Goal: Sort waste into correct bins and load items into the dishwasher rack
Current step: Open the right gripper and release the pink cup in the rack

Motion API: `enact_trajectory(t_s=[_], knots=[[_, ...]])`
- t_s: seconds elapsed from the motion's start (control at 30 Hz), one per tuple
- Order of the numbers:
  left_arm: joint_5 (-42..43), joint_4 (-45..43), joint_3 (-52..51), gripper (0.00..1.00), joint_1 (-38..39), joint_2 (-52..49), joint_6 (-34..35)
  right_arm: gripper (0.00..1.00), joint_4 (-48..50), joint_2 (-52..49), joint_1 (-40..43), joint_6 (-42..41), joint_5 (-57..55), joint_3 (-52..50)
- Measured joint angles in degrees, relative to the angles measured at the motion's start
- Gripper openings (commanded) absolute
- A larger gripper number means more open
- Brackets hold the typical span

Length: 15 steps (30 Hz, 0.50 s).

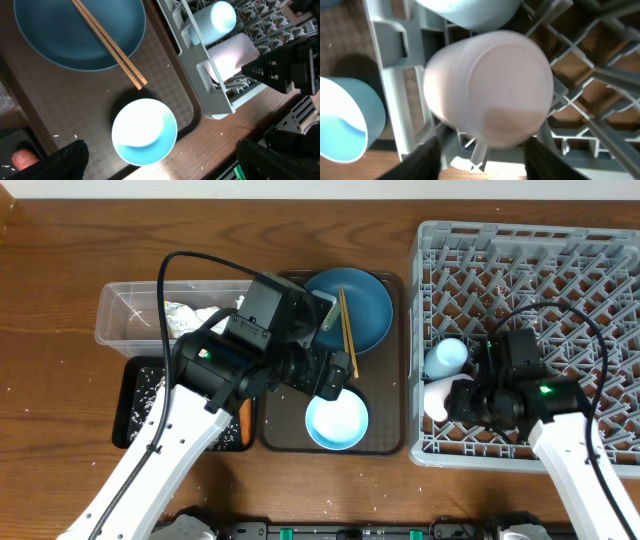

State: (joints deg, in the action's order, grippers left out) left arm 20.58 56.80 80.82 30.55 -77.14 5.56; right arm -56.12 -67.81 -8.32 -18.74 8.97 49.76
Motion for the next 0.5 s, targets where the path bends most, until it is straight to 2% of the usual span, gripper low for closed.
enact_trajectory(t_s=[0.23, 0.5], knots=[[0.00, 0.00, 0.00, 0.97, 0.00, 0.00, 0.00, 0.44, -2.32, 4.96, 0.00, 0.94, -0.04, 1.01], [0.00, 0.00, 0.00, 0.96, 0.00, 0.00, 0.00, 0.55, -4.72, 5.81, 0.00, 2.43, -5.14, 1.16]])
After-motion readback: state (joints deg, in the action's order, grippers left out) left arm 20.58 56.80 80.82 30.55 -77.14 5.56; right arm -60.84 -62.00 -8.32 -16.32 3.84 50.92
